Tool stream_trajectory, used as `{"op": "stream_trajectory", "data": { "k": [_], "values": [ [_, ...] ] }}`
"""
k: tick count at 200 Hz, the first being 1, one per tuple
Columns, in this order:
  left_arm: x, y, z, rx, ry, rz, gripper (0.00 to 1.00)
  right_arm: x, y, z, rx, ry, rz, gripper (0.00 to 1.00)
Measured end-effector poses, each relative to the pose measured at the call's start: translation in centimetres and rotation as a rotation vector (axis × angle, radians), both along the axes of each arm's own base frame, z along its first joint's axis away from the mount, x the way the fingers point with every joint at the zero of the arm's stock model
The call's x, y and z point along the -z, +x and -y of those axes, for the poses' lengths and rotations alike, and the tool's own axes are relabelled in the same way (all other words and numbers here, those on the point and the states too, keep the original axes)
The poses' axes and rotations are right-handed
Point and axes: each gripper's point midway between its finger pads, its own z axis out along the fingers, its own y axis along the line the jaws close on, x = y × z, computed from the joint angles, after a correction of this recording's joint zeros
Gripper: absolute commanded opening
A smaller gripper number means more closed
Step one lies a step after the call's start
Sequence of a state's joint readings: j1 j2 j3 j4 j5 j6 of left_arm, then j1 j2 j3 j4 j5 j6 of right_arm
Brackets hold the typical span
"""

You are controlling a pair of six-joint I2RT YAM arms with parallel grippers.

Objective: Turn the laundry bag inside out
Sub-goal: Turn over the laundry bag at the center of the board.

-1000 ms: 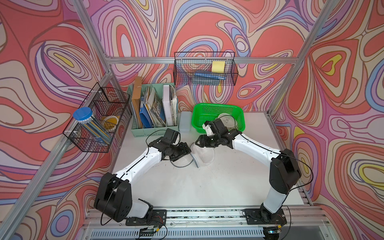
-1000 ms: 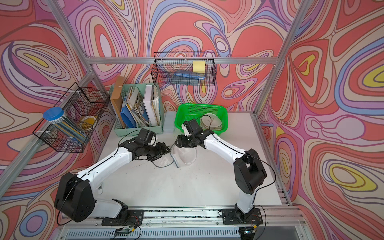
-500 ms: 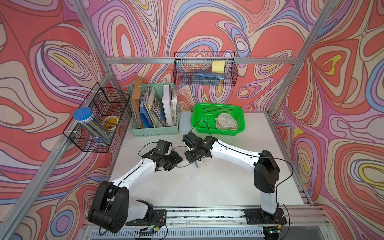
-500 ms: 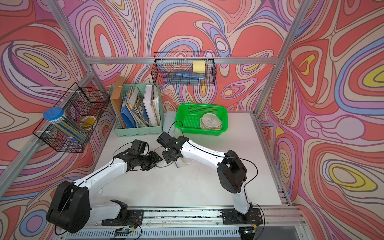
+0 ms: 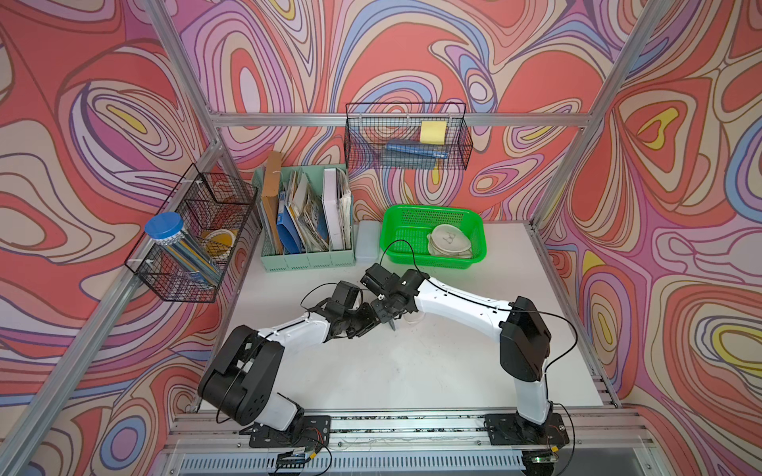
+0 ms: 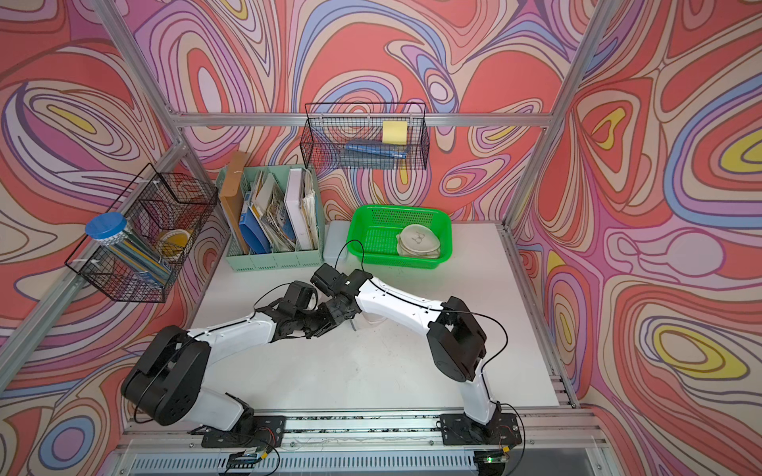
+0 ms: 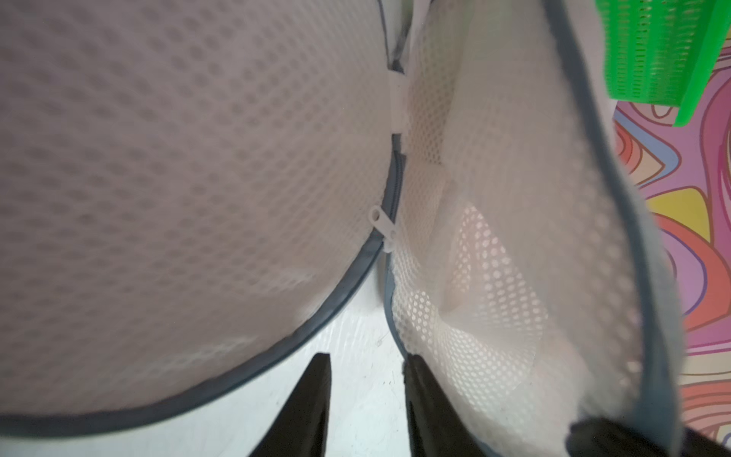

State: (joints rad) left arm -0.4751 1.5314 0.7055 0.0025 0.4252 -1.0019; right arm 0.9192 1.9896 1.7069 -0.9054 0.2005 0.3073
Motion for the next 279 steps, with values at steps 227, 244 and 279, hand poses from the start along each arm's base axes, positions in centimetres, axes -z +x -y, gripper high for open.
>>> {"op": "stream_trajectory", "data": {
  "k": [227, 244, 279],
  "values": [
    [0.0, 6.8, 4.7, 0.008, -0.125, 0.179, 0.02, -0.8, 2.6, 0.6, 0.123, 0.273, -0.186, 0.00],
    [-0.2, 7.1, 4.8, 0.004, -0.136, 0.188, 0.00, -0.7, 2.7, 0.7, 0.130, 0.278, -0.189, 0.00],
    [-0.4, 7.2, 4.8, 0.000, -0.138, 0.195, 0.00, -0.9, 2.8, 1.2, 0.147, 0.287, -0.190, 0.00]
  ]
}}
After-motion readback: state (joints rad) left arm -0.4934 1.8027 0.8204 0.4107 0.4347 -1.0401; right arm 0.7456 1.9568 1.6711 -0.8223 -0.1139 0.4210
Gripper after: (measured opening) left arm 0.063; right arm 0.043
